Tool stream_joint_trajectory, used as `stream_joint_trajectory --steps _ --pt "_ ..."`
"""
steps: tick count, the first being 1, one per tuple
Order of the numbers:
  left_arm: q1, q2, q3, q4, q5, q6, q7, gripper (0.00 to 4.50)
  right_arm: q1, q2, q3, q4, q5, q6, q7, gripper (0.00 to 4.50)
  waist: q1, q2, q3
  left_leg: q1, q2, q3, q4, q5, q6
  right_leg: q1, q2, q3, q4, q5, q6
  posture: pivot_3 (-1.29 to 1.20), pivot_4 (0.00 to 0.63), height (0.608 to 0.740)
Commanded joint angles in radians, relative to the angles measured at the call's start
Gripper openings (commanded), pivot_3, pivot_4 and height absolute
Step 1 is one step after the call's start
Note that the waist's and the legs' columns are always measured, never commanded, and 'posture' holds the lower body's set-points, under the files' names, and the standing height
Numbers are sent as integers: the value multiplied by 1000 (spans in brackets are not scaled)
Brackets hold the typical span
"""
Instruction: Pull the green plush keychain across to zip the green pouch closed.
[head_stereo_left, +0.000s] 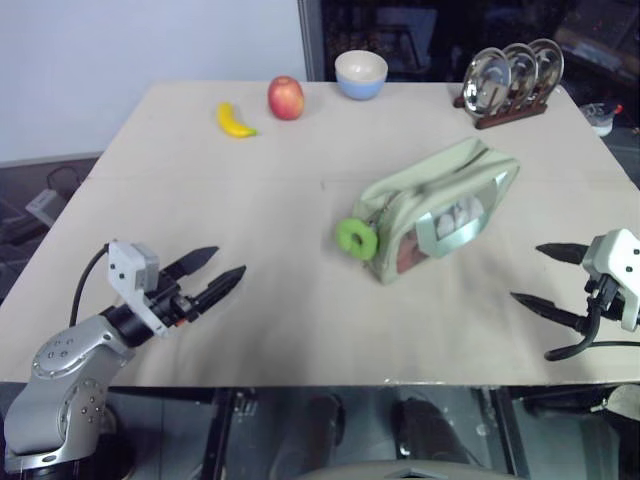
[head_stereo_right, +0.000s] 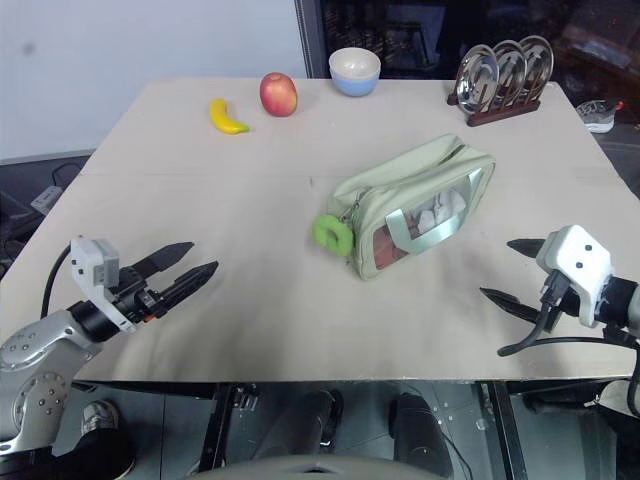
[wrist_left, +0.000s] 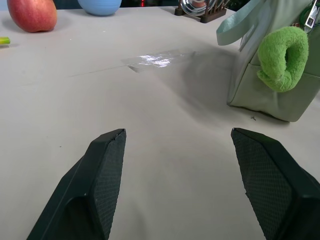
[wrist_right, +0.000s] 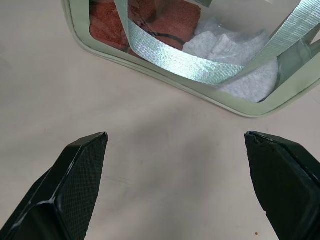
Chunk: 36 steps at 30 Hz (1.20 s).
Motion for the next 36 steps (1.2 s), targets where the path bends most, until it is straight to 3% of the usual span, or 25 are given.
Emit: stream_joint_trajectory --steps 1,6,13,19,22,25,29,32,36 --pt "-14 8 27 -56 -54 -10 -38 3493 -31 -12 -11 -18 -16 -44 -5 4439 0 0 0 0 0 0 0 0 0 0 0 0 0 0 0 0 150 740" --pt "-44 28 19 -134 -210 3 -196 3493 -251 -58 104 -32 -122 -178 -39 4439 -5 3 2 1 0 3 0 0 0 0 -1 -1 0 -1 -2 0 150 740" --pt "-105 66 -33 -202 -262 46 -240 3493 -601 -65 337 81 -208 -283 20 4439 -3 4 4 0 2 3 -1 0 0 -1 0 -1 -1 0 0 0 150 740" --pt "-121 63 -35 -234 -283 56 -229 3493 -732 -48 456 223 -298 -426 73 4439 -2 4 5 -1 1 4 -1 -1 1 -2 0 -1 -4 1 1 0 150 740" --pt "-106 56 -34 -243 -282 51 -227 3493 -799 -22 537 346 -402 -589 83 4439 -7 4 5 -1 1 5 -1 -1 1 -2 0 -1 -3 2 1 0 150 740" --pt "-93 45 -31 -238 -272 40 -223 3493 -877 18 607 461 -512 -709 55 3537 -16 4 5 0 2 7 -1 -1 1 -3 1 0 -2 2 1 0 150 740" --pt "-74 32 -21 -224 -249 16 -213 3493 -926 57 637 525 -533 -765 70 1482 -24 4 5 0 2 7 -1 1 -3 -3 1 0 -2 2 1 0 150 740" --pt "-57 13 -15 -207 -209 -12 -183 3493 -949 97 636 504 -520 -664 69 16 -28 4 5 0 2 7 -1 1 -3 -3 1 1 -2 2 1 0 150 740" --pt "-55 -26 -25 -170 -104 -46 -77 3493 -984 198 635 382 -509 -322 30 16 -30 5 6 1 3 7 -1 0 -2 -4 2 2 0 2 1 0 150 740"
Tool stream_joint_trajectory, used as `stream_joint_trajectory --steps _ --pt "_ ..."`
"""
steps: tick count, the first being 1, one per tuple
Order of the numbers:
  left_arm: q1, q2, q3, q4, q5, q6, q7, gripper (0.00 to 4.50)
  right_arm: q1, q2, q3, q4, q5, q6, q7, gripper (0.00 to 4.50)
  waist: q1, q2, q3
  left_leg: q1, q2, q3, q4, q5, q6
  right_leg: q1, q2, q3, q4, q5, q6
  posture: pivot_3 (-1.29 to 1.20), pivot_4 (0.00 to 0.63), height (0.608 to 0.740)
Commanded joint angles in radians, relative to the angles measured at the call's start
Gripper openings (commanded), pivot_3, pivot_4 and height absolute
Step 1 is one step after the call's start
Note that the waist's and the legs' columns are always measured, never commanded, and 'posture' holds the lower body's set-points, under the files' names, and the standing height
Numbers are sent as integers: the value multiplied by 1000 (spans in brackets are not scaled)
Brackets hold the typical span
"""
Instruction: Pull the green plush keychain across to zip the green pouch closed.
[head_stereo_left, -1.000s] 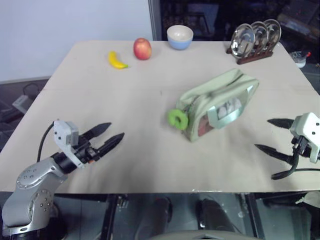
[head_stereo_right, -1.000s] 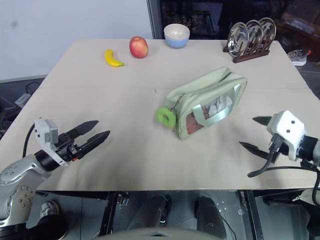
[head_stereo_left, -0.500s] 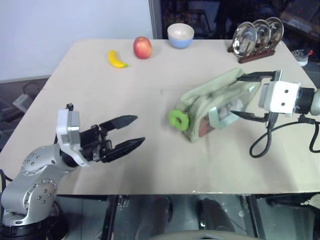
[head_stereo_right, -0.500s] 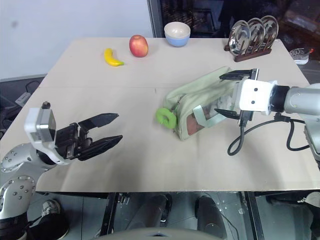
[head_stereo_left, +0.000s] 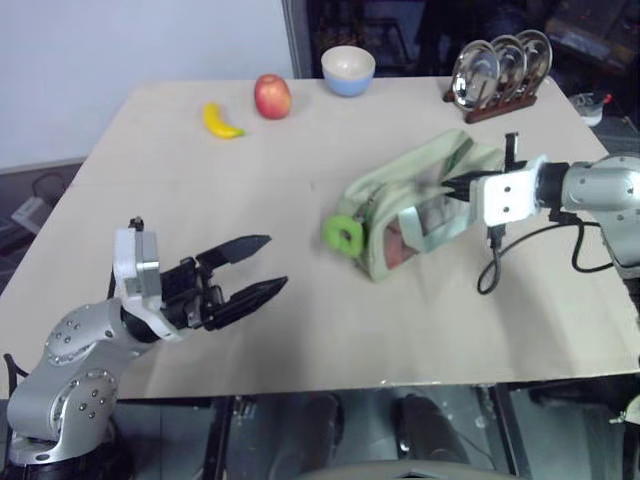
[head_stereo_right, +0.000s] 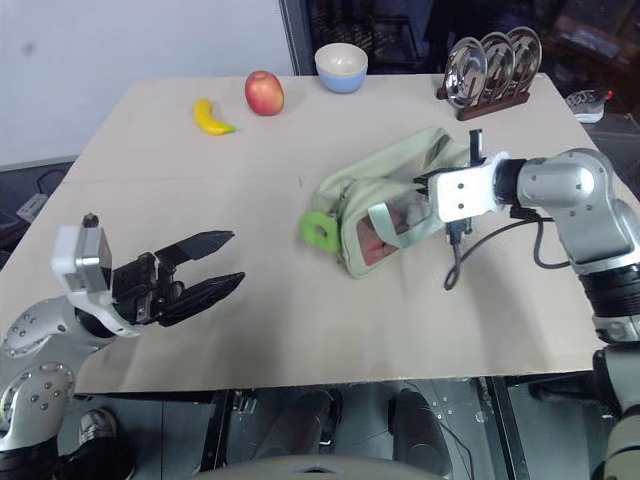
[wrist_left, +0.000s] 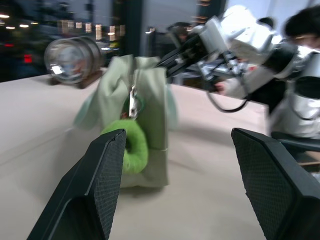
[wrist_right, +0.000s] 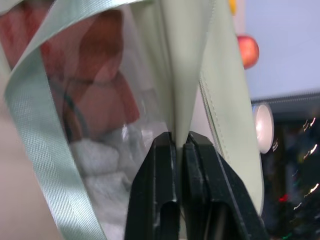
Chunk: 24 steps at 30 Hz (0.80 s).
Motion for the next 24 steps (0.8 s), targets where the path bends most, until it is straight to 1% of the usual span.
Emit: stream_joint_trajectory --steps 1,4,7,10,13,15,18,22,24 --pt "-4 -29 10 29 102 -44 110 3493 -74 70 -1 -138 18 252 -36 16 2 0 0 0 0 0 0 -2 3 -1 0 0 1 0 0 0 150 740" --pt "-13 -59 4 59 191 -62 206 3493 -123 153 33 -224 -2 440 -66 16 1 1 0 0 0 0 0 -2 2 -2 0 0 1 0 0 0 150 740" --pt "-11 -69 9 85 229 -55 255 3493 -156 234 119 -259 -101 535 -134 16 2 1 0 -1 0 0 0 -2 0 -3 0 0 2 0 0 0 150 740" --pt "-27 -74 46 126 208 10 329 3493 -164 363 207 -274 -160 645 -215 16 3 0 0 -2 0 -1 0 -1 -3 -4 0 0 2 0 0 0 150 740" --pt "-53 -53 66 146 174 95 379 3493 -141 442 275 -271 -209 695 -260 16 2 0 0 -2 0 -1 0 -1 -4 -4 1 0 3 1 0 0 150 740" --pt "-71 -46 83 156 132 154 398 3493 -121 466 312 -266 -234 707 -277 16 3 0 0 -2 -1 -2 0 -1 -4 -5 1 -1 4 1 0 0 150 740" --pt "-80 -37 98 172 97 227 425 3493 -104 484 326 -275 -235 717 -280 16 1 -1 -1 -1 -2 -2 0 -1 -4 -4 1 -1 3 1 0 0 150 740" --pt "-118 -69 100 191 41 278 458 3493 -97 486 329 -285 -233 716 -272 16 -4 -1 -1 0 -1 -2 0 -1 -4 -4 2 -1 5 1 0 0 150 740" --pt "-163 -92 69 220 50 282 476 3493 -99 487 327 -283 -232 713 -272 16 -4 -1 -1 1 0 -3 0 -1 -5 -4 2 -1 5 1 -1 0 150 740"
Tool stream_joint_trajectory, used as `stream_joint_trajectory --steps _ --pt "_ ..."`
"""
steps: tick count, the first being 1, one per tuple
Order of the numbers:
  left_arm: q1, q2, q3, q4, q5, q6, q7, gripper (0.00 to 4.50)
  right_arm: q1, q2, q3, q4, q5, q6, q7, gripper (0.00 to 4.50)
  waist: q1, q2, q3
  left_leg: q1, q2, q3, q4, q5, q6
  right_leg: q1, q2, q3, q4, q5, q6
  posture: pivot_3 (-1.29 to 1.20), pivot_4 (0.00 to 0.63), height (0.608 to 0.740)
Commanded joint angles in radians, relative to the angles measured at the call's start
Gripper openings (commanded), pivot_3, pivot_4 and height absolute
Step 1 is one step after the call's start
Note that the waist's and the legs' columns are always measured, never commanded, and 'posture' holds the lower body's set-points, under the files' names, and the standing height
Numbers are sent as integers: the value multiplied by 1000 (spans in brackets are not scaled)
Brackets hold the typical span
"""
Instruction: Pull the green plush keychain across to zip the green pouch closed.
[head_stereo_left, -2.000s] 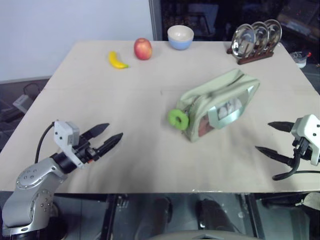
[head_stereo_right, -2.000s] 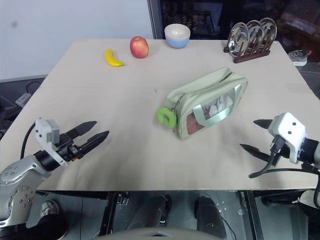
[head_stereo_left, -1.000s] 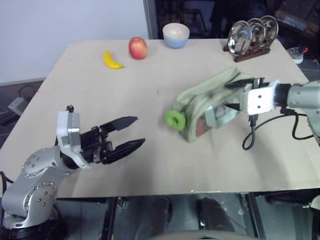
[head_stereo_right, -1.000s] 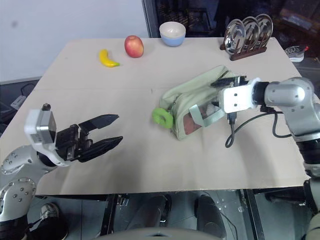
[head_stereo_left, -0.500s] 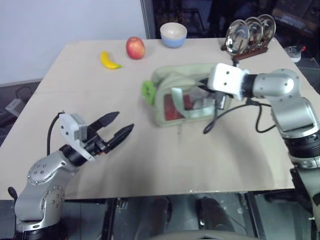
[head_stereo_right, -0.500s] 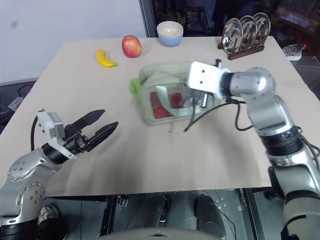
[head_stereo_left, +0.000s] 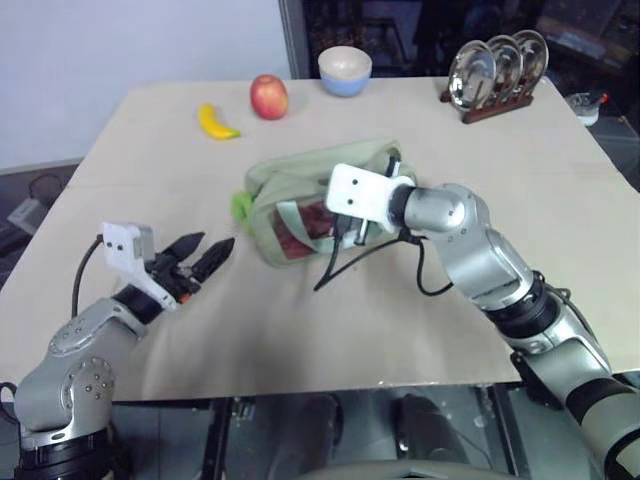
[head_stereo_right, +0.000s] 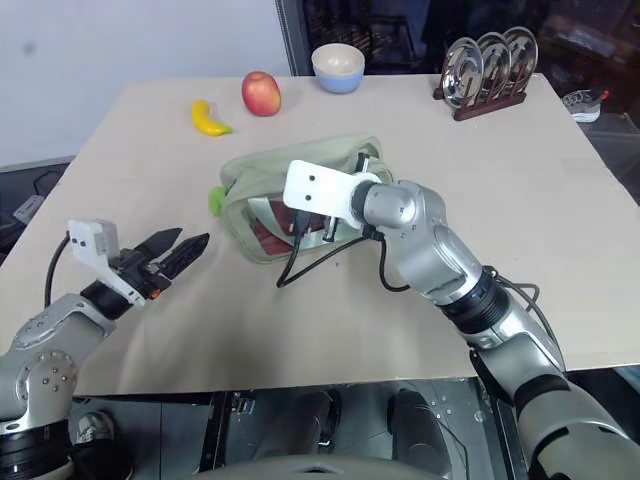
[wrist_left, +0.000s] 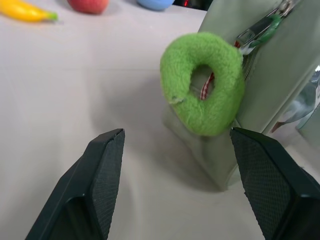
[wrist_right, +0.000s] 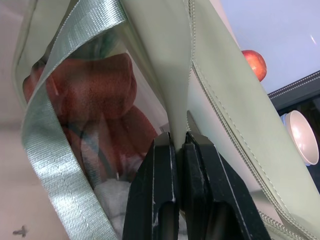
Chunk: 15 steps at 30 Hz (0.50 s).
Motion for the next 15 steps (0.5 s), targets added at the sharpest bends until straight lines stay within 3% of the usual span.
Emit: stream_joint_trajectory --steps 1,5,8,11,14,15 --pt "-69 -22 -22 37 -3 3 28 3493 -4 9 9 -31 5 -3 7 16 1 0 0 0 0 0 0 0 0 0 0 0 0 0 0 0 150 740" --pt "-170 -56 -74 139 33 13 53 3493 -7 16 4 -31 10 0 7 16 -1 -1 -1 0 0 0 1 0 0 0 0 0 0 1 -1 0 150 740" --pt "-246 -83 -89 227 7 51 50 2752 -7 12 1 -34 9 1 6 0 -3 -1 -1 0 -1 0 1 0 0 0 0 0 1 1 -1 0 150 740" --pt "-279 -101 -93 272 6 59 35 1589 -4 12 -4 -40 9 7 3 0 -8 -1 -1 0 -1 0 1 0 0 0 0 0 0 1 -1 0 150 740" --pt "-282 -102 -90 269 6 55 16 92 -1 14 -3 -47 7 13 -2 0 -13 -1 -1 0 -1 0 1 0 0 0 0 0 0 1 0 0 150 740" --pt "-281 -102 -79 259 0 52 14 35 1 15 -3 -49 7 15 -3 0 -13 -1 -1 0 -1 0 1 0 0 0 0 0 0 1 -1 0 150 740"
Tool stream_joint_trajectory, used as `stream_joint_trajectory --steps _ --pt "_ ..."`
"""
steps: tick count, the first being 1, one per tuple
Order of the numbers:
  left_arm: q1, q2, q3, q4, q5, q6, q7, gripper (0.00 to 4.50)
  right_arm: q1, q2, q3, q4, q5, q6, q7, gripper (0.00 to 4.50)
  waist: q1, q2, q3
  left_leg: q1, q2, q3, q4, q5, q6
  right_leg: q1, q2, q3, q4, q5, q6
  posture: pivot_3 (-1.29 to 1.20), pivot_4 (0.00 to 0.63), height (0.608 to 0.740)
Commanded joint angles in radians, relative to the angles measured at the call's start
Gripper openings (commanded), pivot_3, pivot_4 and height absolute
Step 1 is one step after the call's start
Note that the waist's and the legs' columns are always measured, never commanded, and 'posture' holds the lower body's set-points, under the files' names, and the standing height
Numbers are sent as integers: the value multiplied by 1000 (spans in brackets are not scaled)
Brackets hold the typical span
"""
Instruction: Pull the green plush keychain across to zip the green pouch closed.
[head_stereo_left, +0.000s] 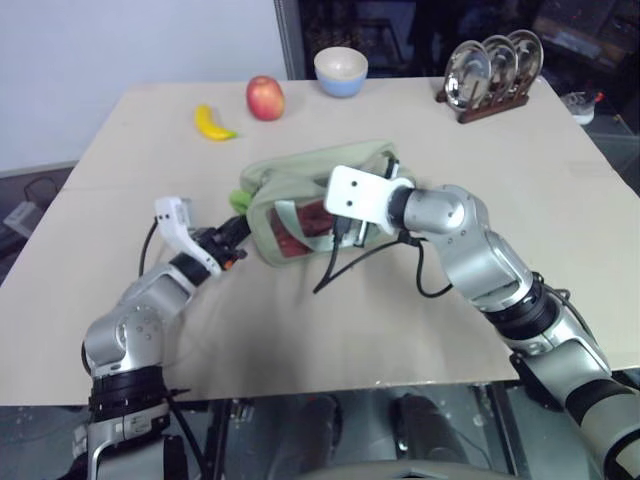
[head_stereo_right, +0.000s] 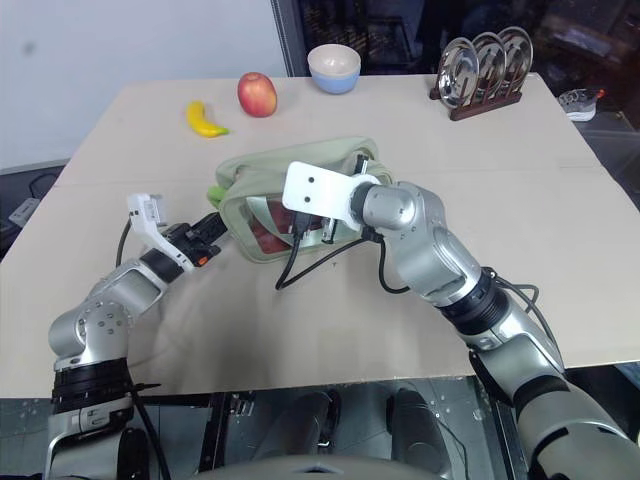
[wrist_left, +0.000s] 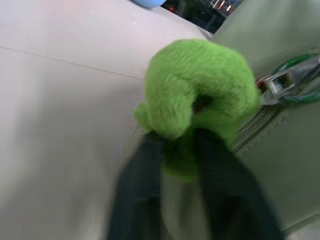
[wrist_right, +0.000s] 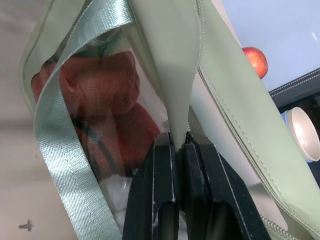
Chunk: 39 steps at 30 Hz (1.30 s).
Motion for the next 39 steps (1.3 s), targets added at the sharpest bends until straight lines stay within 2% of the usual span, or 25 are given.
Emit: stream_joint_trajectory --steps 1,3,7,11,16,20,21,24,25,27,30,33,36,39 --pt "0 5 25 -30 -15 -15 -15 35 -1 11 -3 -48 5 3 -3 0 -1 0 0 0 0 0 0 0 0 0 0 0 0 0 0 0 150 740" --pt "11 22 41 -61 16 -72 -28 35 0 12 -3 -49 5 4 -6 0 -2 0 0 0 0 0 0 0 0 0 0 0 0 0 0 0 150 740" --pt "64 116 10 -141 257 -376 -87 35 -1 10 -8 -41 6 -3 -11 0 -8 0 0 -1 0 0 0 0 0 0 0 1 0 0 0 0 150 740" --pt "75 200 -20 -175 409 -580 -136 35 -5 14 -5 -28 6 -14 -16 0 -3 0 0 -1 0 0 -1 0 0 0 0 0 -1 0 0 0 150 740" --pt "-13 294 -94 -138 545 -776 -213 35 -15 26 -3 -4 10 -31 -25 0 -3 0 0 -1 0 0 -1 0 0 0 0 0 -1 0 0 0 150 740" --pt "-131 328 -187 -50 630 -871 -257 35 -26 42 -3 20 8 -46 -32 0 -7 0 0 0 0 0 -1 0 0 0 0 0 -1 0 0 0 150 740" --pt "-156 332 -216 -41 617 -874 -301 35 -28 46 -3 23 8 -48 -34 0 -8 0 0 0 0 0 -1 0 0 0 0 0 -1 0 0 0 150 740" --pt "-194 337 -264 -5 630 -866 -347 866 -31 56 -3 29 4 -51 -39 0 -13 0 0 -1 0 0 -1 0 0 -1 0 0 -1 0 0 0 150 740" --pt "-195 337 -265 1 621 -842 -353 1395 -32 59 -3 30 3 -50 -41 0 -14 0 0 -1 0 0 -1 0 0 -1 0 0 -1 0 0 0 150 740" --pt "-168 353 -208 -33 481 -701 -408 2400 -32 62 -5 29 4 -48 -44 0 -16 0 0 -1 0 0 -2 0 0 -1 1 1 -1 0 0 0 150 740" --pt "-90 395 -66 -101 242 -490 -481 2400 -30 65 -9 29 5 -50 -46 0 -33 1 1 -2 1 0 -2 0 0 -2 2 1 0 0 0 0 150 740" --pt "-1 435 39 -162 79 -320 -521 2400 -28 66 -11 30 6 -52 -48 0 -37 1 1 -2 1 0 -1 0 0 -3 2 1 0 0 0 0 150 740" --pt "159 435 114 -242 14 -218 -517 2400 -27 67 -15 31 12 -56 -47 0 -33 1 1 -2 1 0 -1 0 0 -3 1 1 -1 0 0 0 150 740" --pt "267 378 82 -302 55 -222 -459 2400 -29 66 -15 35 15 -60 -44 0 -28 2 1 0 1 1 -2 0 0 -2 1 1 -1 0 0 0 150 740"
